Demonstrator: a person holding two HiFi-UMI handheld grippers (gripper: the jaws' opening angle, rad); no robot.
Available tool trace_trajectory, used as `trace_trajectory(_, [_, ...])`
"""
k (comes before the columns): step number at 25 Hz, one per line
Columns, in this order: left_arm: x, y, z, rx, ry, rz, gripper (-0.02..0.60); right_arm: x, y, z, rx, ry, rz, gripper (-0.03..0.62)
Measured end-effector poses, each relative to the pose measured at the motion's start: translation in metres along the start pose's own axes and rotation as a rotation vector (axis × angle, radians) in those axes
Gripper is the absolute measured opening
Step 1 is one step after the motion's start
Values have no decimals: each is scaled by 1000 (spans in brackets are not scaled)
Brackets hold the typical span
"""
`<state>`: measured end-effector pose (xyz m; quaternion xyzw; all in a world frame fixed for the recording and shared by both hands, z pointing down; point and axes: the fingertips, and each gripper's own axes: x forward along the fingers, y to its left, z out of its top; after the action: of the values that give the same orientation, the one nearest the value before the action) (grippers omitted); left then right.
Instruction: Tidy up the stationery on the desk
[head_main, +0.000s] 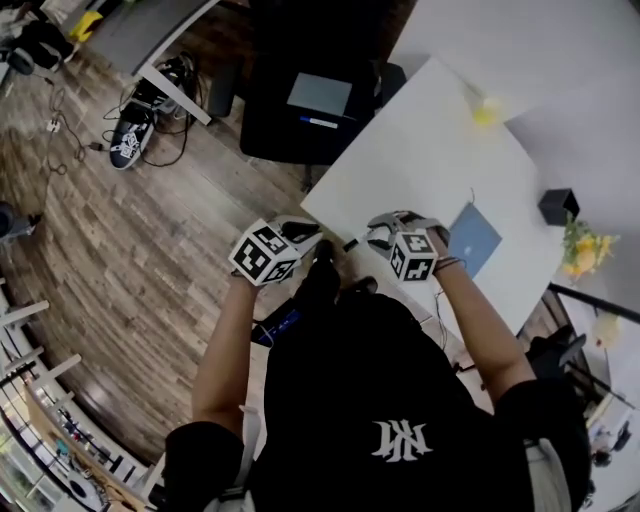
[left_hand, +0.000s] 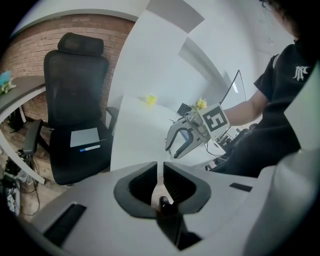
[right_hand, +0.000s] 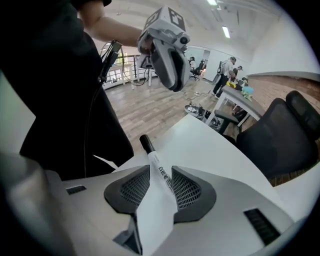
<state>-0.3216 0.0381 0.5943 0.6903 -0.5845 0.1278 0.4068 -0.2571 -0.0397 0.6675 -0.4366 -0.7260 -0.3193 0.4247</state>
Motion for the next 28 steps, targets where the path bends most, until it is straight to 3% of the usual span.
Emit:
trace_trajectory(7, [-7, 9, 2, -16, -15, 4, 38, 8, -3, -8, -79, 58, 40, 149])
trace_trajectory(9, [-8, 10, 1, -17, -15, 1, 39, 7, -4, -6, -81, 56, 45, 108])
trace_trajectory(16, [-2, 6, 3, -6, -5, -27, 38, -3, -18, 5, -28, 12, -21, 87])
trace_trajectory(19, [0, 3, 17, 19, -14, -46, 38, -20, -28, 6, 73, -20, -83, 87])
trace_trajectory(23, [12, -12, 47, 56, -29, -101, 39, -57, -42, -11, 287, -86, -193, 87])
trace_trajectory(28, [55, -40, 95, 212, 24, -212, 38, -124, -47, -75, 562, -127, -475, 87])
